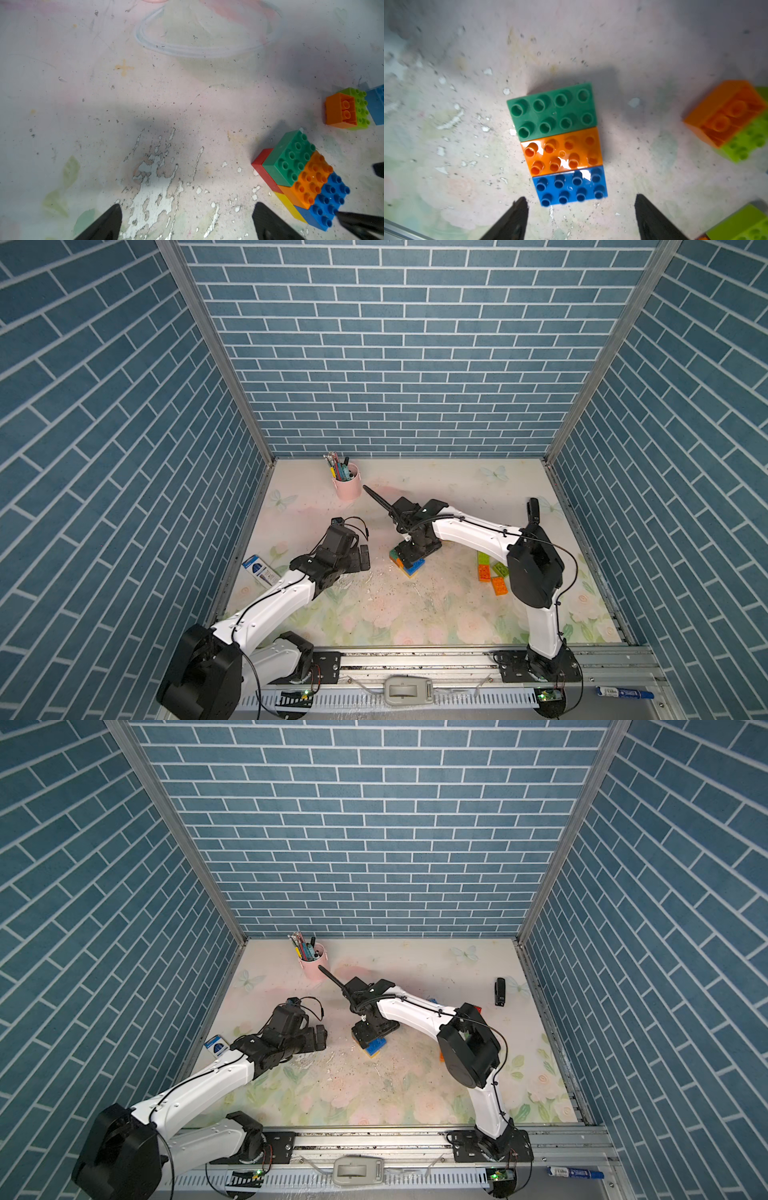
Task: Assemble a rectangle with lego
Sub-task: Assemble the lego brick with the lego brick, then move the lego brick at the center of the board.
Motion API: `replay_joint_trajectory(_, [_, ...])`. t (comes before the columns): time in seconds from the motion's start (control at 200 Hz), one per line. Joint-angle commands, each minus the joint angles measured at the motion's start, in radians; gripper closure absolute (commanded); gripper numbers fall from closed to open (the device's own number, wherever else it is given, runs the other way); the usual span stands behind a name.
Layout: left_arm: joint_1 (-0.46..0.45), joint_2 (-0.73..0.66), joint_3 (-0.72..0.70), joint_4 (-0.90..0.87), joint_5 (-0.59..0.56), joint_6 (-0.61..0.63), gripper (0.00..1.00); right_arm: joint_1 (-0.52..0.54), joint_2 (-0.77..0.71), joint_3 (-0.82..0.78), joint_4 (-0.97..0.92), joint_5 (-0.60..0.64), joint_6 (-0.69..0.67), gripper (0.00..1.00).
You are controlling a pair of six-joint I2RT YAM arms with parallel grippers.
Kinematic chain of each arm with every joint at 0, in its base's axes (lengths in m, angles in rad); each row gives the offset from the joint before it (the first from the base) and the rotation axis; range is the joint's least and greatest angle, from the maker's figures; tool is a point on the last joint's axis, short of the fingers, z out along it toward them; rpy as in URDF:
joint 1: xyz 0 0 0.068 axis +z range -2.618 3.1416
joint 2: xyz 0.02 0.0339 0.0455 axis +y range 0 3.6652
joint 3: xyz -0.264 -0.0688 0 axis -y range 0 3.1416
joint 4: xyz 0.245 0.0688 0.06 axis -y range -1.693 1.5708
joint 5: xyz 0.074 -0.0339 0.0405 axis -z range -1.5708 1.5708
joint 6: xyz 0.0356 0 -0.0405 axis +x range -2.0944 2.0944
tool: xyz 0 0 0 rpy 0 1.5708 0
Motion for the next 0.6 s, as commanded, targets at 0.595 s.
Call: replay_joint_trajectory(0.595, [0.115, 0.061, 0.115, -0.020, 0.098, -0.008, 0.01, -0.041, -0.227, -0.675, 0.928, -0.256, 1.139, 0.33])
